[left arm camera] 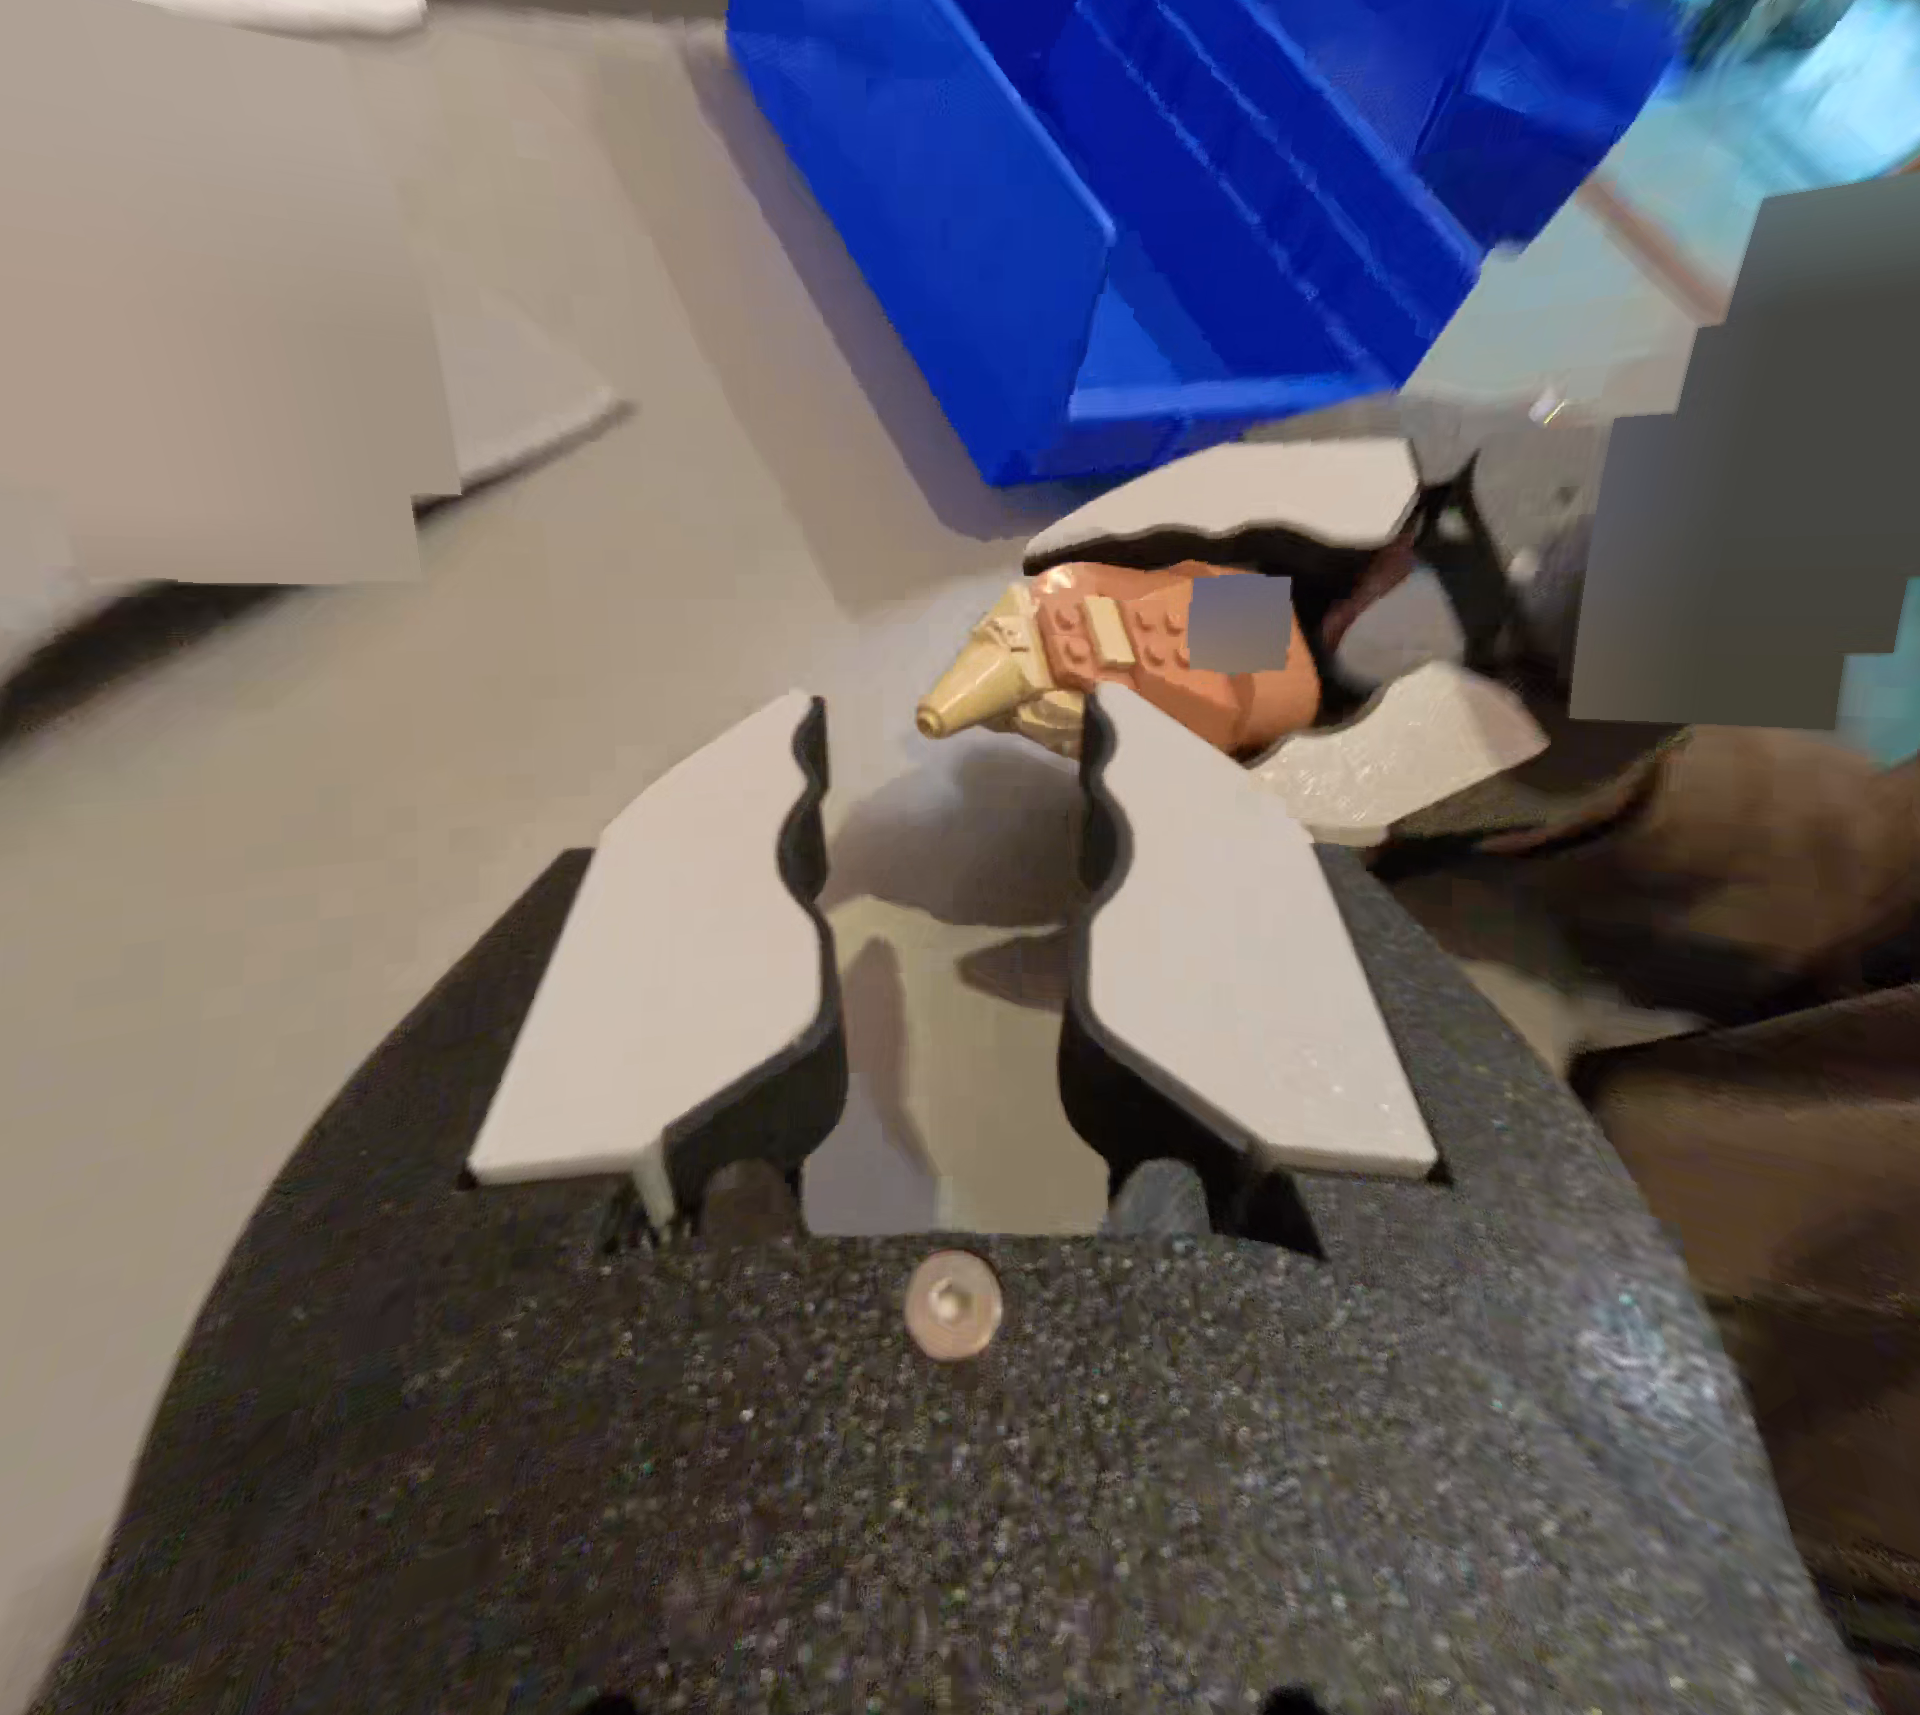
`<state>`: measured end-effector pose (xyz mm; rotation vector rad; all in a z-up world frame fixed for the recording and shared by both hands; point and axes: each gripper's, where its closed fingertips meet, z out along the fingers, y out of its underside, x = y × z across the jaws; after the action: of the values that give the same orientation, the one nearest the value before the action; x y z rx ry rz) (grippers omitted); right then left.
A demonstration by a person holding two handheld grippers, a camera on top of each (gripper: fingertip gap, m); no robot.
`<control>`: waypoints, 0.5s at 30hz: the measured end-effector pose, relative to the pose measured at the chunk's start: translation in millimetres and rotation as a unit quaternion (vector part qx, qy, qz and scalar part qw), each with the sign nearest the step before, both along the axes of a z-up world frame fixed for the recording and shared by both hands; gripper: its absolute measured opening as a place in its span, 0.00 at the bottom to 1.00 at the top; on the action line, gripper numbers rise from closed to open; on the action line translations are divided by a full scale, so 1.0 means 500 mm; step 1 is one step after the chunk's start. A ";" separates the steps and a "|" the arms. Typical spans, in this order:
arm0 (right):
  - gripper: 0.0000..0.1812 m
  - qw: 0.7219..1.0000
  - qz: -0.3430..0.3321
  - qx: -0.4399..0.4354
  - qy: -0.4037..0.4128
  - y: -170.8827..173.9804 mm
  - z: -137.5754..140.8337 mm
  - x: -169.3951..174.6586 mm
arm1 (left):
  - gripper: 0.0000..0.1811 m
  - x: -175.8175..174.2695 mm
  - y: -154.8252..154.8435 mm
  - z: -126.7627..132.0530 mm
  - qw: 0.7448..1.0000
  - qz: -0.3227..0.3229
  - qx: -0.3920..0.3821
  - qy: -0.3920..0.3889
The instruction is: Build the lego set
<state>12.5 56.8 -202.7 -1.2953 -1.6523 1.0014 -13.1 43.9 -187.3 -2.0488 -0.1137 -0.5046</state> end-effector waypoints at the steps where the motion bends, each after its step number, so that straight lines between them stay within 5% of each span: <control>1: 0.35 1.000 -0.001 0.002 0.004 0.001 0.002 0.000 | 0.26 -0.002 -0.001 0.000 0.998 0.013 -0.009 -0.067; 7: 0.35 1.000 -0.006 0.015 0.024 -0.001 0.015 -0.002 | 0.38 0.017 0.007 -0.001 0.936 0.050 -0.009 -0.349; 15: 0.35 0.999 -0.006 0.042 0.034 -0.011 0.017 -0.006 | 0.38 0.046 0.027 -0.011 0.918 0.042 -0.001 -0.395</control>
<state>9.5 51.5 -194.3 -1.2011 -1.6156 0.9486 10.1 57.6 -192.7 -1.7152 -0.6780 -1.2500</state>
